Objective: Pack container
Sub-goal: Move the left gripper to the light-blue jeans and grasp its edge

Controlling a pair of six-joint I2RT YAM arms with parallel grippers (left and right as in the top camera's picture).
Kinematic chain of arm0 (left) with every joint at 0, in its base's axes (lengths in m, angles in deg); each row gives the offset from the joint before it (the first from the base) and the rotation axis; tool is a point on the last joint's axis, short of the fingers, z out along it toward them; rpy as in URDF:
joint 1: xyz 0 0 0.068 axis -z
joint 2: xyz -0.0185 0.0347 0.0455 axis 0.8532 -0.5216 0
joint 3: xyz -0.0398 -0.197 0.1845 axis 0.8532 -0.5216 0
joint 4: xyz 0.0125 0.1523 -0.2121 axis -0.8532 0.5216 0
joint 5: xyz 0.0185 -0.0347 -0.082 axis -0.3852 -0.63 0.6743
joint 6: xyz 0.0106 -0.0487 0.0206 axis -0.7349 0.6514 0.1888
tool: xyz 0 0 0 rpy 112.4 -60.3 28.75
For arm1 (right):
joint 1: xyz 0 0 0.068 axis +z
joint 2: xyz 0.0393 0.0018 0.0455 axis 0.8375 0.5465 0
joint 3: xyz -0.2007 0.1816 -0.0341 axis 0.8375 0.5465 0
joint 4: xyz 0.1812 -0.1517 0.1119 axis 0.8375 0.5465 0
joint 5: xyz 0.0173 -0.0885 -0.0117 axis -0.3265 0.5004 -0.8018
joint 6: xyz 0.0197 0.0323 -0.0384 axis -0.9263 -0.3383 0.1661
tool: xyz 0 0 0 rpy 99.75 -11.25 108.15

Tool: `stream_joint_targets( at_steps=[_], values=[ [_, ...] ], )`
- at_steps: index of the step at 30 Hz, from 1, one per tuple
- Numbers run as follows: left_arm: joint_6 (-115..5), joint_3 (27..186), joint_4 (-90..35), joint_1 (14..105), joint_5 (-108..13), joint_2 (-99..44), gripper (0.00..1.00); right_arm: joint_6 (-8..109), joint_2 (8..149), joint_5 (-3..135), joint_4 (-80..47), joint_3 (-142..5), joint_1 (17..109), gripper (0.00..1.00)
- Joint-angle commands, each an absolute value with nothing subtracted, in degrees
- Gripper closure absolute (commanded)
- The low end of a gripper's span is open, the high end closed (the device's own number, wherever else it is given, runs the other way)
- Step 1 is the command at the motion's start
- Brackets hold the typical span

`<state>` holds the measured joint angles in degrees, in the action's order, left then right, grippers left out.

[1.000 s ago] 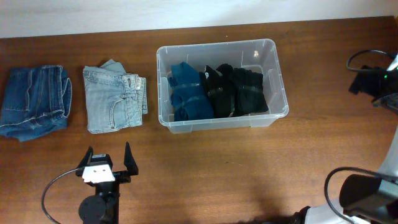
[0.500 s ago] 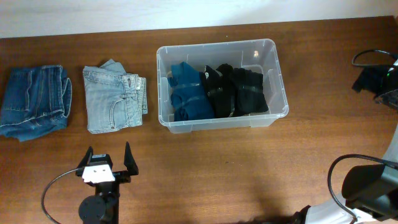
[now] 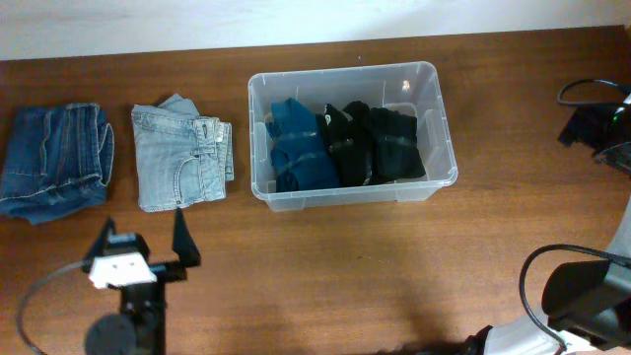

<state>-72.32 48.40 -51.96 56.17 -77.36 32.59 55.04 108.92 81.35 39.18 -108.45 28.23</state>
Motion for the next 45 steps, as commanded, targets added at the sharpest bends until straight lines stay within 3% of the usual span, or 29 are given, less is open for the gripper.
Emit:
stream_joint_targets(
  at_steps=[1,8,14,18,27,45],
  values=[
    [-75.32,64.1,-45.19,54.24,-79.48,14.63,0.01,54.37,109.05,81.88,39.16,-108.27,27.97,0.01],
    [-80.04,101.84,-18.11,45.41,-75.7,-26.81,0.01,54.37,109.05,81.85,39.16,-108.27,27.97,0.01],
    [-84.83,119.53,-9.34,37.94,-55.28,-49.61,0.01,54.37,109.05,81.88,39.16,-108.27,27.97,0.01],
    [-85.77,123.5,-6.61,36.15,-51.92,-60.71,0.01,54.37,109.05,81.88,39.16,-108.27,27.97,0.01],
    [-87.8,123.5,-6.81,36.17,-50.37,-73.85,0.01,54.37,109.05,81.85,39.16,-108.27,27.97,0.01],
    [-87.6,123.46,-7.18,36.17,-47.48,-83.51,0.01,54.35,109.05,81.85,39.16,-108.27,27.97,0.02]
  ],
)
